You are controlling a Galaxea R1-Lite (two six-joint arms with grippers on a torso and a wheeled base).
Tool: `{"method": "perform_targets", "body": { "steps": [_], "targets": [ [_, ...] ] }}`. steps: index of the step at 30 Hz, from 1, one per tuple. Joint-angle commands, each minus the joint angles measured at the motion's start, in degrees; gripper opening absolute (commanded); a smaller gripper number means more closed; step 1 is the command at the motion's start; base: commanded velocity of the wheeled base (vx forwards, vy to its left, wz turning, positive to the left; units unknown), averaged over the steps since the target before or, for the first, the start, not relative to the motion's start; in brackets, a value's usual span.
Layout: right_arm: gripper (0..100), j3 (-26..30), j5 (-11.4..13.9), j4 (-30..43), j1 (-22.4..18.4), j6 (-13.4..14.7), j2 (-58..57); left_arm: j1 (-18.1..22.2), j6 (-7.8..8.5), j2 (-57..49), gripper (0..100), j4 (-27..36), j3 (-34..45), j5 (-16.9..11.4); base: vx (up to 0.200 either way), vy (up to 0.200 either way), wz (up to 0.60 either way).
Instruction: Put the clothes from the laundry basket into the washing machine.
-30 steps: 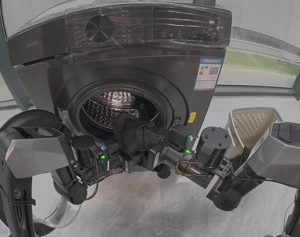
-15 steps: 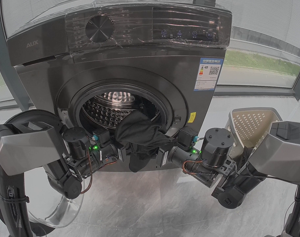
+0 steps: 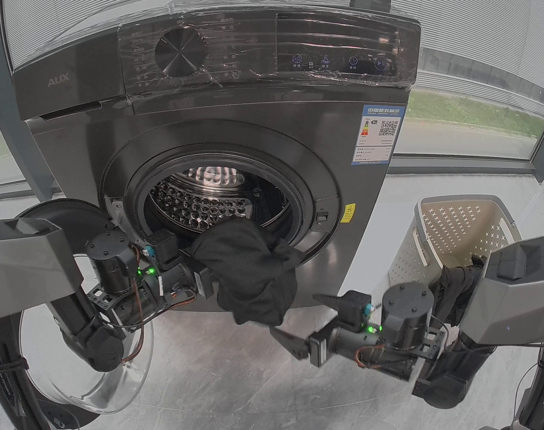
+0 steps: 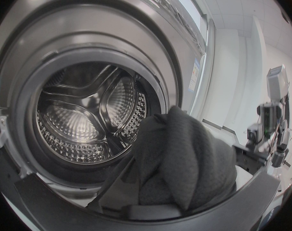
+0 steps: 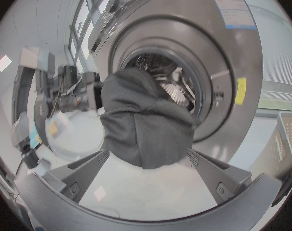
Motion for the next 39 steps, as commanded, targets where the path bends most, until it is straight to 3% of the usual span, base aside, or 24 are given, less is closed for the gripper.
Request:
{"method": "perform_targets", "body": {
  "steps": [1, 8, 9, 12, 15, 20, 21, 31, 39],
  "targets": [
    [100, 15.1, 4.9, -4.5, 1.4, -1.0, -1.1, 0.4, -3.07, -12.5, 0, -0.1, 11.3, 0.3, 0.0, 0.0, 0.0],
    [100, 14.9, 3.3, -6.4, -1.7, -0.4, -1.8, 0.6, -2.71, -14.3, 0, -0.1, 12.9, 2.3, 0.0, 0.0, 0.0],
    [100, 15.0, 0.5, -6.4, -3.4, 0.7, -2.6, 0.4, -2.98, -14.0, 0, -0.3, 12.1, 6.9, 0.0, 0.0, 0.0],
    [100, 14.8, -1.4, -6.3, -6.0, 2.1, -4.7, 0.2, -3.24, -14.4, 0, -0.2, 11.6, 10.8, 0.0, 0.0, 0.0],
    [100, 15.1, -1.5, -6.3, -10.4, 2.1, -6.4, 0.3, -3.33, -15.2, 0, -0.2, 12.8, 10.7, 0.0, 0.0, 0.0],
    [100, 15.2, -2.1, -6.2, -13.1, 2.3, -6.8, 0.0, -3.15, -15.5, 0, -0.2, 13.8, 10.4, 0.0, 0.0, 0.0],
    [100, 14.8, -3.6, -6.2, -13.8, 2.3, -6.6, -0.1, -2.89, -15.5, 0, -0.2, 14.2, 10.4, 0.0, 0.0, 0.0],
    [100, 14.4, -3.6, -6.2, -13.3, 2.4, -7.2, -0.2, -2.98, -14.8, 0, -0.1, 14.8, 10.4, 0.04, 0.0, 0.0],
    [100, 14.6, -3.5, -6.2, -13.0, 2.4, -7.1, -2.7, -2.63, -14.1, 0, -0.2, 15.8, 10.6, 0.025, 0.0, 0.0]
  ]
}}
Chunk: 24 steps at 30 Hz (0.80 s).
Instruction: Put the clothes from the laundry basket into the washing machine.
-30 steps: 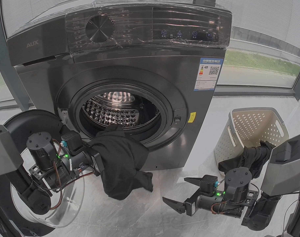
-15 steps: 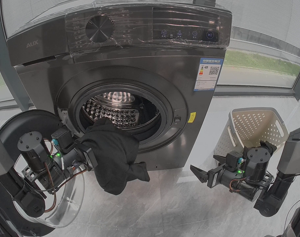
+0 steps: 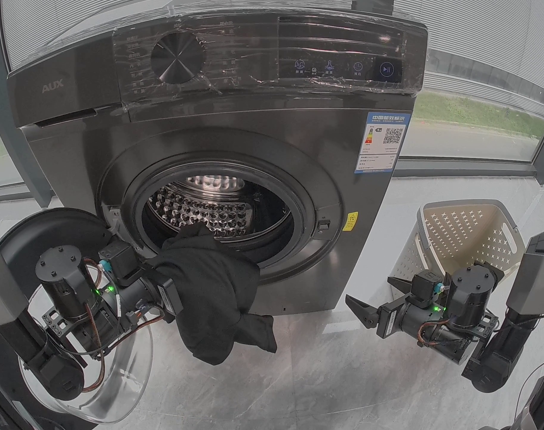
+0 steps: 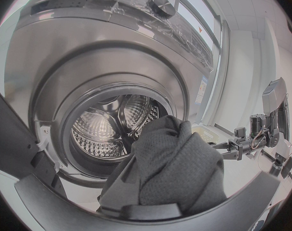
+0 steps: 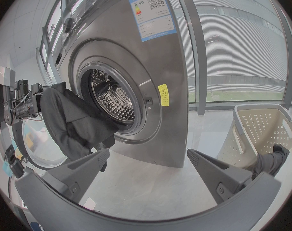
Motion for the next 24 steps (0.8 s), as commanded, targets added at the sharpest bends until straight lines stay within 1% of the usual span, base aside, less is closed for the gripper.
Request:
{"method": "perform_targets", "body": {
  "steps": [1, 14, 16, 17, 20, 22, 24],
  "targets": [
    [100, 0.2, 0.1, 0.0, 0.2, 0.0, 0.1, -1.0, 0.01, 0.9, 0, -0.1, 0.5, 0.1, 0.0, 0.0, 0.0],
    [100, 0.4, 0.1, 0.0, 0.6, 0.0, 0.0, -1.8, 0.09, 3.3, 0, -0.2, 0.2, 0.4, 0.0, 0.0, 0.0],
    [100, 0.4, 0.1, 0.0, 0.6, 0.0, -0.1, -2.1, 0.09, 3.4, 0, -0.3, 0.2, 0.4, 0.2, 0.0, 0.0],
    [100, 0.5, 0.1, 0.0, 0.6, 0.0, -0.2, -2.9, 0.01, 3.3, 0, -0.2, 0.5, 0.4, 0.2, 0.0, 0.0],
    [100, 0.5, 0.1, 0.0, 0.8, 0.0, -0.5, -3.9, 0.01, 3.4, 0, -0.3, 0.7, 0.5, 0.0, 0.0, 0.0],
    [100, 0.5, 0.1, 0.0, 1.5, 0.0, -1.1, -6.1, 0.09, 3.4, 0, -0.2, 1.5, 1.3, 0.0, 0.0, 0.0],
    [100, 0.5, 0.0, 0.0, 2.2, 0.0, -1.7, -7.9, 0.09, 3.8, 0, -0.2, 1.7, 2.9, 0.0, 0.0, 0.0]
  ]
}}
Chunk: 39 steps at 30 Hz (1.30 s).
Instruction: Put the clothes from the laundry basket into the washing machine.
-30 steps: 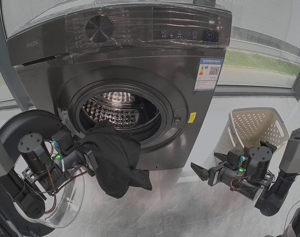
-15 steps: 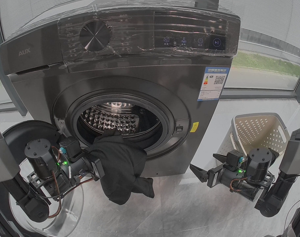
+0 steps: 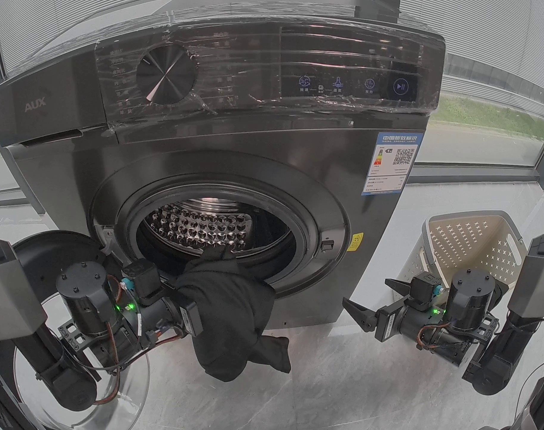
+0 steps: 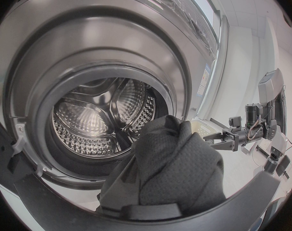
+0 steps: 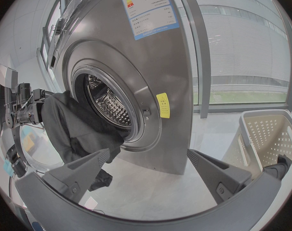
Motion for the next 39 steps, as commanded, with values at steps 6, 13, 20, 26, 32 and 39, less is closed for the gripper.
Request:
{"method": "perform_targets", "body": {
  "steps": [6, 13, 20, 26, 32, 39],
  "targets": [
    [100, 0.3, -0.1, 0.0, 1.7, 0.0, -1.3, -6.3, -0.08, 3.0, 0, -0.1, -3.5, 8.2, 0.0, 0.0, 0.0],
    [100, 0.3, 0.0, 0.0, 2.3, 0.0, -1.4, -4.2, -2.19, 9.4, 0, 0.0, -11.8, 10.1, 0.0, 0.0, 0.0],
    [100, 0.3, 0.0, 0.0, 2.9, 0.0, -1.6, -1.1, -3.95, 17.1, 0, 0.0, -20.4, 10.1, 0.0, 0.0, 0.0],
    [100, 0.3, 0.0, 0.0, 3.5, 0.0, -1.5, -0.9, -6.41, 23.7, 0, -0.1, -26.7, 10.5, 0.0, 0.0, 0.0],
    [100, 0.4, 0.0, 0.0, 3.6, 0.0, -1.3, 1.1, -6.58, 29.8, 0, 0.1, -37.3, 11.2, 0.0, 0.0, 0.0],
    [100, 0.4, 0.0, 0.0, 3.6, 0.0, -1.3, 4.7, -5.44, 38.0, 0, 1.3, -49.0, 11.4, 0.0, 0.0, 0.0]
  ]
}}
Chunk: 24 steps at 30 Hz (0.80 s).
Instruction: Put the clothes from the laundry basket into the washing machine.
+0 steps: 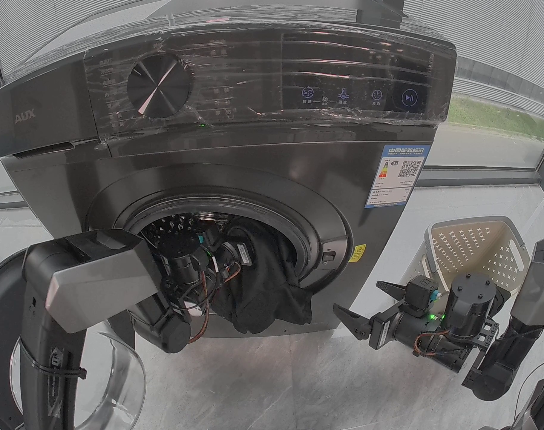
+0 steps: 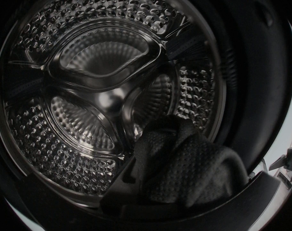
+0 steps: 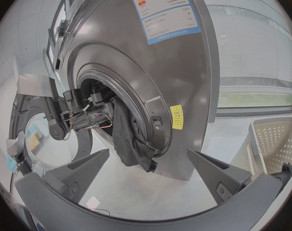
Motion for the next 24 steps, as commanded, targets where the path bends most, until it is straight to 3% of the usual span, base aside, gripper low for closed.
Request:
{"method": "perform_targets", "body": {
  "steps": [1, 8, 14, 24],
  "targets": [
    [100, 0.0, 0.0, 0.0, 0.1, 0.0, 0.3, 3.9, 0.93, 9.2, 0, 2.3, -11.4, 0.2, 0.0, 0.0, 0.0],
    [100, 0.0, 0.0, 0.0, 0.4, 0.0, 0.5, 5.6, 1.63, 9.6, 0, 13.1, -23.1, 0.3, 0.0, 0.0, 0.0],
    [100, 0.0, 0.0, 0.0, 0.4, 0.0, 0.3, 7.3, 4.36, 11.9, 0, 17.4, -31.9, 0.5, 0.0, 0.0, 0.0],
    [100, 0.0, 0.1, 0.1, 0.5, 0.0, 0.4, 7.6, 4.45, 11.3, 0, 18.4, -32.8, 1.9, 0.0, 0.0, 0.0]
  ]
}}
